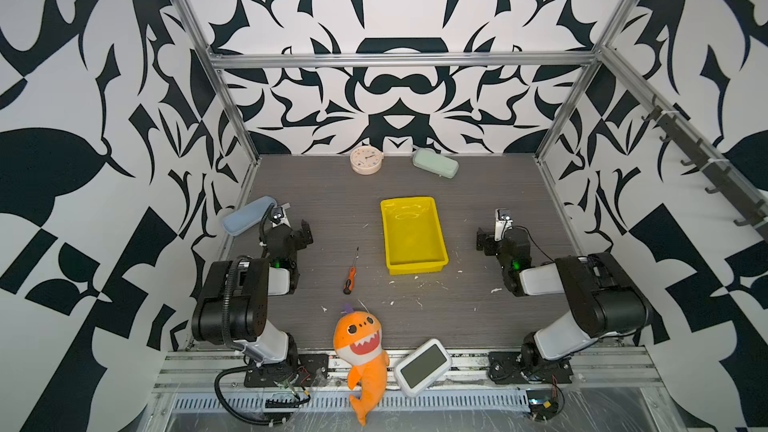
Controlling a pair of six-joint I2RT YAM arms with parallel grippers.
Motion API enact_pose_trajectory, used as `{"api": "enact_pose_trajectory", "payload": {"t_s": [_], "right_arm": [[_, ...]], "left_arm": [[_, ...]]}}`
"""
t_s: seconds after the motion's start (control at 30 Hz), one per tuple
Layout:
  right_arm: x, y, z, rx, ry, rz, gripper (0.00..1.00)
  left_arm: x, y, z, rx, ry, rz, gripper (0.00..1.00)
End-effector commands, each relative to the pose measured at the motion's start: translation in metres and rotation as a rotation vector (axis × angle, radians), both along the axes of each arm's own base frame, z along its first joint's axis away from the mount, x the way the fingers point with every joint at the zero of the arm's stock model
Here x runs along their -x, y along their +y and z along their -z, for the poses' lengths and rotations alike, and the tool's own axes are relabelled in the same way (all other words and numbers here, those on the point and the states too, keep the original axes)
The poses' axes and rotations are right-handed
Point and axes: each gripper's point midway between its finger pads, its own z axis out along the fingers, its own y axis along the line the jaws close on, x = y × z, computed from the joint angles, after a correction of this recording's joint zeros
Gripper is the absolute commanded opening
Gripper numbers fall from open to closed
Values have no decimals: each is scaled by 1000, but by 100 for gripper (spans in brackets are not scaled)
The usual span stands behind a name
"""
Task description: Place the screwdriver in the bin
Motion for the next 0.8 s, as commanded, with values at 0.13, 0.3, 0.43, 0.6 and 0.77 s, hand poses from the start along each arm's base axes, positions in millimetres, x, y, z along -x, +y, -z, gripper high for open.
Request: {"api": "enact_pose_trajectory", "payload": {"t_s": [0.13, 0.3, 0.43, 0.6, 0.77], "right_arm": [[-9, -2, -19, -7, -62, 16, 100], [-9, -3, -18, -9, -62, 19, 100], [-9, -2, -19, -8, -63, 19, 100], [-9, -3, -19, -8, -64, 19, 100], [-8, -2, -19, -8, -64, 17, 100]], "left_arm": [[-6, -1, -8, 4, -24, 6, 99], [-6, -1, -8, 3, -22, 7, 99], [-6, -1, -8, 4, -25, 6, 100], [-5, 0, -9, 4, -26, 4, 100], [-5, -1, -9, 4, -25, 5, 100]]}}
